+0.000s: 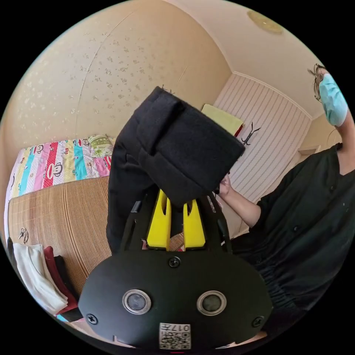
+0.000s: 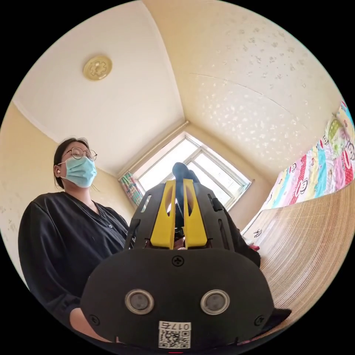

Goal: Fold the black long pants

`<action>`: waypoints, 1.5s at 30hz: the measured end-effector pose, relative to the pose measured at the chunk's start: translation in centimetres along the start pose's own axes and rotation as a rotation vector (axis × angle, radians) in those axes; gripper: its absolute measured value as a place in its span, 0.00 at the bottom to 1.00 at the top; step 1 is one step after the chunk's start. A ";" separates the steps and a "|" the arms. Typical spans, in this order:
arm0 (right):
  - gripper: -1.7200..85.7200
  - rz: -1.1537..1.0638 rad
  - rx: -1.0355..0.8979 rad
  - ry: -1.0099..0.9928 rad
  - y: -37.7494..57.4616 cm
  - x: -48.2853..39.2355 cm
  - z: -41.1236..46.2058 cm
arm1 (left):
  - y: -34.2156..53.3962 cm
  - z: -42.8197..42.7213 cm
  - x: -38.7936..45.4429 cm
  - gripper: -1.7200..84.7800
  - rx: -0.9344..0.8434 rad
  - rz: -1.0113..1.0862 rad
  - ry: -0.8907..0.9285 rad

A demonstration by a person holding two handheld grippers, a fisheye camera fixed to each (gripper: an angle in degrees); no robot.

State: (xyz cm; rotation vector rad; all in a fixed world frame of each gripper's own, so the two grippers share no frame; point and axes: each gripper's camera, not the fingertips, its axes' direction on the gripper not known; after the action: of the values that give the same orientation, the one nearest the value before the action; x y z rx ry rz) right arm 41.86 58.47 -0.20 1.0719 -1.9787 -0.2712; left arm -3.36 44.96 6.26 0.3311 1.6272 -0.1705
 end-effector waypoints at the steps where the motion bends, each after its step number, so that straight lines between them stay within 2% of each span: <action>1: 0.05 -0.023 0.005 0.000 -0.4 -0.8 0.4 | -0.8 -3.0 -0.2 0.07 0.036 -0.005 -0.016; 6: 0.04 -0.220 0.078 0.002 -3.4 -8.7 3.0 | -6.6 -11.9 3.5 0.07 0.106 0.171 -0.036; 10: 0.04 -0.341 0.164 -0.028 -5.2 -12.5 3.6 | -12.9 -17.0 5.9 0.07 0.241 0.277 -0.036; 13: 0.04 -0.397 0.179 0.141 -9.3 -12.1 5.4 | -21.2 -16.0 3.8 0.07 0.230 0.297 -0.095; 14: 0.04 -0.368 0.190 0.231 -12.2 -10.1 6.9 | -23.7 -15.1 3.0 0.07 0.209 0.292 -0.108; 16: 0.04 -0.365 0.176 0.485 -18.1 -5.8 10.9 | -34.7 -9.8 -2.2 0.08 0.107 0.221 -0.222; 17: 0.05 -0.349 0.132 0.715 -22.3 -1.8 13.9 | -37.1 -8.4 -4.1 0.08 0.092 0.183 -0.259; 18: 0.05 -0.202 0.096 0.926 -25.9 3.0 15.7 | -40.8 -6.3 -7.8 0.10 0.077 0.123 -0.314; 20: 0.05 -0.029 -0.001 1.143 -28.3 8.6 17.1 | -43.3 -4.0 -13.1 0.11 -0.030 0.042 -0.371; 23: 0.04 -0.055 -0.148 1.295 -25.4 13.2 17.8 | -40.3 -1.8 -19.7 0.12 -0.153 -0.033 -0.389; 26: 0.04 -0.126 -0.365 1.250 -17.0 18.5 16.1 | -31.4 1.9 -24.2 0.12 -0.291 -0.006 -0.414; 28: 0.04 -0.058 -0.492 1.228 -9.9 22.5 13.4 | -22.0 6.6 -28.5 0.12 -0.548 -0.046 -0.383; 30: 0.04 0.166 -0.600 1.274 0.4 27.8 8.2 | -14.9 9.0 -31.5 0.12 -0.705 -0.140 -0.334; 31: 0.04 0.239 -0.614 1.279 2.8 29.0 6.7 | -10.7 9.7 -33.3 0.12 -0.769 -0.226 -0.291; 33: 0.04 0.535 -0.609 1.234 10.7 32.0 1.0 | -5.6 10.1 -35.7 0.12 -0.817 -0.364 -0.211; 34: 0.03 0.595 -0.592 1.220 12.0 32.4 -0.3 | -3.2 10.0 -37.1 0.12 -0.832 -0.448 -0.176; 36: 0.03 0.755 -0.477 1.177 15.4 32.6 -4.3 | -0.7 9.7 -38.9 0.13 -0.844 -0.556 -0.139; 40: 0.03 0.860 -0.326 1.134 16.5 31.7 -7.4 | 1.4 10.0 -41.8 0.13 -0.860 -0.670 -0.074; 45: 0.03 0.935 -0.369 1.143 17.1 32.1 -8.7 | 2.2 13.2 -45.1 0.13 -0.953 -0.663 -0.035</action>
State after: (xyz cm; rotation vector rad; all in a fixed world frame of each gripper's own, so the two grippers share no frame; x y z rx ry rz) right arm 29.65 45.88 32.80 -0.0837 -1.0944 0.4037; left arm 12.36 38.03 50.06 -0.9374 1.5496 0.1132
